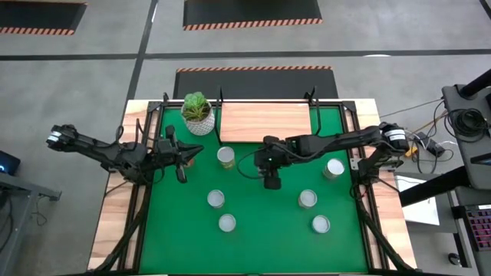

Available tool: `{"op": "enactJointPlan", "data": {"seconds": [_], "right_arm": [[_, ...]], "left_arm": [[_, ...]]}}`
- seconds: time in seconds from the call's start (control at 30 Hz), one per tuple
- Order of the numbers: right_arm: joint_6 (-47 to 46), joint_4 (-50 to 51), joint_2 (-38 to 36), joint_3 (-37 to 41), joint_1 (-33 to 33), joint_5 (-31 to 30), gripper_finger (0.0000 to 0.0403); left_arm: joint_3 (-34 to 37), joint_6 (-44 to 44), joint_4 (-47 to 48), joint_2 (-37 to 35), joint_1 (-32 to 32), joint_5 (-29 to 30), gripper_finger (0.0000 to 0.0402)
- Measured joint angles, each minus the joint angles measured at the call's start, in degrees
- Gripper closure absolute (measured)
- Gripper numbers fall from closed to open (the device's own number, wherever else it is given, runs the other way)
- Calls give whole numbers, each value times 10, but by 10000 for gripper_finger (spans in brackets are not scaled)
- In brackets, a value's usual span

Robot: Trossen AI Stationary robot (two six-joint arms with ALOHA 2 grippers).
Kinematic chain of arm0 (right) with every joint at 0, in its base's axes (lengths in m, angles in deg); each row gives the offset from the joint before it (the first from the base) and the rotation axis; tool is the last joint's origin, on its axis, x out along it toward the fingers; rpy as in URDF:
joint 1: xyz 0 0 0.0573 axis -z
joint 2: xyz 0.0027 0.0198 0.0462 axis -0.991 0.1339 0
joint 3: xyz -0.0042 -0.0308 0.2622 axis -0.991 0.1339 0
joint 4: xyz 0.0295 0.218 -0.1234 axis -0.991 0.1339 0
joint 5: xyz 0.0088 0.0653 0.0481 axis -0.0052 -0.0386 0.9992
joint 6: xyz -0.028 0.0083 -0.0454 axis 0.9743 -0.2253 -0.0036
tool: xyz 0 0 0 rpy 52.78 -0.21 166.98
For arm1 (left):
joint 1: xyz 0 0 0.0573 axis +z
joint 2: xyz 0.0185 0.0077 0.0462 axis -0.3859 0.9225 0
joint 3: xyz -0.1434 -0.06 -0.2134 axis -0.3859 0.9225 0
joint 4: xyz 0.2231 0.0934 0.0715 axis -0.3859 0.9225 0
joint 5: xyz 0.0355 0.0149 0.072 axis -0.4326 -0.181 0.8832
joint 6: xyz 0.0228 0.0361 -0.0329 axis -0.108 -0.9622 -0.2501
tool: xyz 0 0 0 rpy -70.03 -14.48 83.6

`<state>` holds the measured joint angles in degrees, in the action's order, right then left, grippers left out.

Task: Pick and place cans onto a shelf
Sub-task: Put the canned cherries on the shelf

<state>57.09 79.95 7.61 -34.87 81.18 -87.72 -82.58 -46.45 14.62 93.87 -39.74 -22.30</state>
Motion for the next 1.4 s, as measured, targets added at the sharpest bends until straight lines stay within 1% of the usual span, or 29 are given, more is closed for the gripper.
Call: {"op": "enactJointPlan", "data": {"seconds": [0.1, 0.2, 0.27, 0.37, 0.5, 0.63, 0.77, 0.87, 1.03, 1.13, 1.4], "right_arm": [[-4, 45, -8, -3, 0, 13, 131], [-30, 75, -24, -3, 0, 39, 88], [-49, 96, -36, -1, 0, 42, 70], [-69, 117, -46, 5, -2, 41, 55], [-86, 116, -52, 26, -5, 40, 51], [-93, 103, -54, 75, -5, 30, 51], [-98, 31, -57, 135, -3, 29, 51], [-96, -23, -58, 163, 0, 30, 51], [-95, -73, -58, 172, 6, 25, 51], [-87, -73, -58, 167, 10, 11, 51], [-73, -84, -56, 145, 17, 10, 55]], "left_arm": [[0, 3, 0, 1, 0, 0, 402], [0, 3, 1, 3, 0, 0, 402], [0, 3, 1, 5, 0, 0, 402], [0, 3, 1, 8, 0, 0, 402], [0, 3, 1, 12, 0, 0, 402], [0, 3, 0, 14, 0, 0, 402], [0, 8, 1, 18, 0, 0, 402], [0, 8, 0, 22, 0, 0, 402], [0, 8, -1, 26, 0, 0, 402], [0, 8, -1, 26, 0, 0, 402], [0, 8, -1, 26, 0, 0, 402]]}}
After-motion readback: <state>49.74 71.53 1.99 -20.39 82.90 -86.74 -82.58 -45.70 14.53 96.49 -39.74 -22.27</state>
